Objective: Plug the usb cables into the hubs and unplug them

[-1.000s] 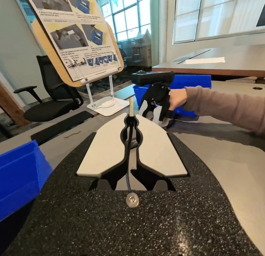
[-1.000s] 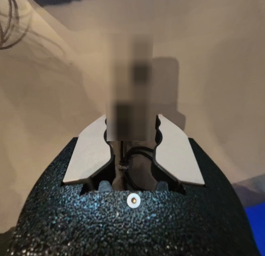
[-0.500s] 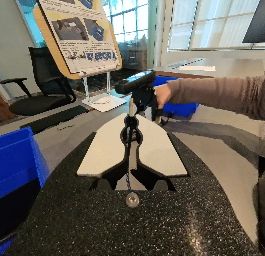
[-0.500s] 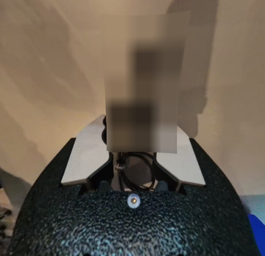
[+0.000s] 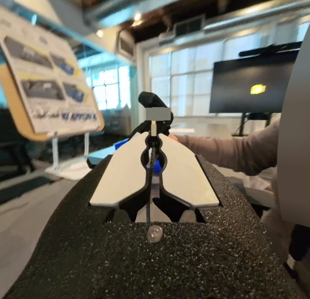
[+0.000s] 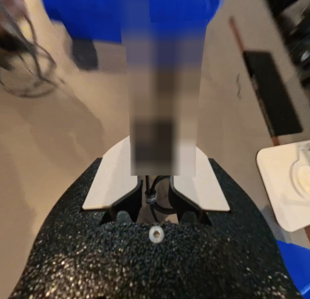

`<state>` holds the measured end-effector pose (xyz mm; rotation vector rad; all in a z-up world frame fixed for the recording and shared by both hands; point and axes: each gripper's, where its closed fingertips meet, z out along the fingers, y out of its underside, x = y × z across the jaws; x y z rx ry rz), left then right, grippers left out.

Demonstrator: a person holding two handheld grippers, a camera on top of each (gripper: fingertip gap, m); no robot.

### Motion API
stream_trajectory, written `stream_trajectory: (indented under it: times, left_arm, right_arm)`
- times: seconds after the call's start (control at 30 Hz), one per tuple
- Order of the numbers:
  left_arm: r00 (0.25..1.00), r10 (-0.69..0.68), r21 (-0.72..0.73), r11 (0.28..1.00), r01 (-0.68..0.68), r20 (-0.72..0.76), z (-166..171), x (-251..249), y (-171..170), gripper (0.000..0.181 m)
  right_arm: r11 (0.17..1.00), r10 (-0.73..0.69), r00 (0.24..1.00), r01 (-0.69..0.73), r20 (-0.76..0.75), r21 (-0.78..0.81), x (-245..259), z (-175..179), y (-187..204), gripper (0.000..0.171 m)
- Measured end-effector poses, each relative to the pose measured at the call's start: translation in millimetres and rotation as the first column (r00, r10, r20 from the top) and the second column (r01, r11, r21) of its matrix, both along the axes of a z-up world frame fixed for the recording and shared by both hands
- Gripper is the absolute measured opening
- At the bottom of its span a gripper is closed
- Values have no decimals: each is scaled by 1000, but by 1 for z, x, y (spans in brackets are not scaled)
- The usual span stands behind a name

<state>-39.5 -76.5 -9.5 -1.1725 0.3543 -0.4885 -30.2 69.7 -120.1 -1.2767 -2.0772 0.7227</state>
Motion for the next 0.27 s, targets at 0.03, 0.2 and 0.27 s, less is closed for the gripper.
stream_trajectory:
  times: [0.03, 0.2, 0.27]
  left_arm:
    - [1000, -24, 43, 999, 24, -4, 5, 4, -6, 6]
    - [997, -78, 111, 991, 79, -16, 14, 13, -16, 6]
    - [994, -107, 156, 982, 110, -29, 19, 20, -22, 6]
  right_arm:
    - [1000, 15, 997, -17, -74, -25, 1, 18, -9, 34]
    - [970, 93, 962, -146, -258, -195, 15, 80, -46, 34]
    - [958, 106, 952, -175, -286, -228, 19, 91, -52, 34]
